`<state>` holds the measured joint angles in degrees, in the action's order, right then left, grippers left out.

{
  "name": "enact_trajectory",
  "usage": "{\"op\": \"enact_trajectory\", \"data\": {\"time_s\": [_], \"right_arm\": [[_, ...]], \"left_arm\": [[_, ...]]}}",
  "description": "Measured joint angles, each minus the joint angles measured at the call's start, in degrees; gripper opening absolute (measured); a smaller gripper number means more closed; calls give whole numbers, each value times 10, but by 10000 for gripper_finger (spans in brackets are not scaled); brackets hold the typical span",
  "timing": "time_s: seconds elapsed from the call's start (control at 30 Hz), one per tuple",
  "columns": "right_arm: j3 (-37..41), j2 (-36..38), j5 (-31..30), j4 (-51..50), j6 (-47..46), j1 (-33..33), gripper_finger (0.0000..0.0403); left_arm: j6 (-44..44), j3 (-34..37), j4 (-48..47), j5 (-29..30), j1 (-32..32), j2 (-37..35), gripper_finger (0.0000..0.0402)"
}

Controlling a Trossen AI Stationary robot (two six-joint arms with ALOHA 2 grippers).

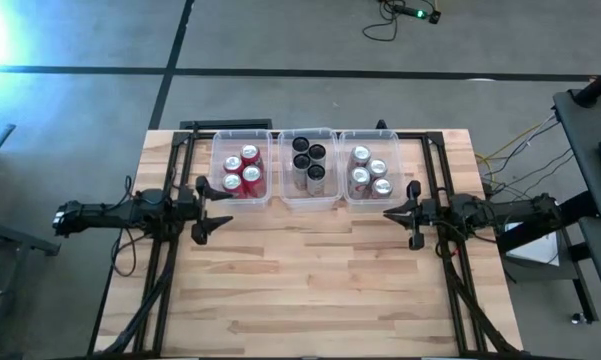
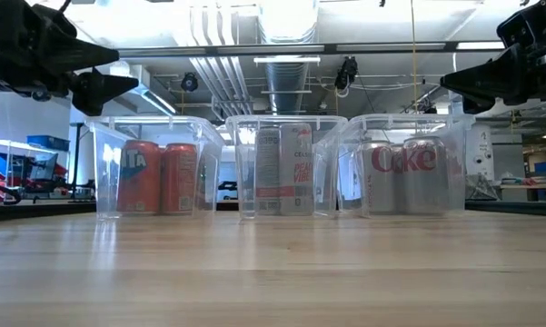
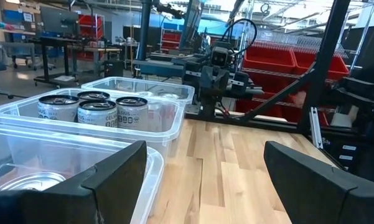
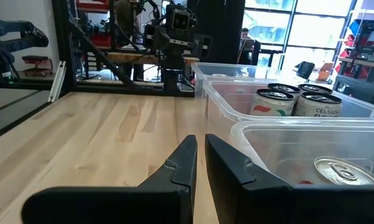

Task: Sort soda cans
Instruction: Return to Home Position

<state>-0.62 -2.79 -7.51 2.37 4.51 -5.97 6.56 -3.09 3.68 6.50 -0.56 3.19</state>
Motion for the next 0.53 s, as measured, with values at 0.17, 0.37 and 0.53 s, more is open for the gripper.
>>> {"op": "enact_trajectory", "data": {"time_s": [0.17,0.37,0.53], "right_arm": [[0,0,0,0,0,0,28],[-3,0,0,-3,0,0,28],[-5,0,0,-4,0,0,29]], "left_arm": [[0,0,0,0,0,0,309],[0,0,1,0,0,1,309],[0,0,1,0,0,2,309]]}}
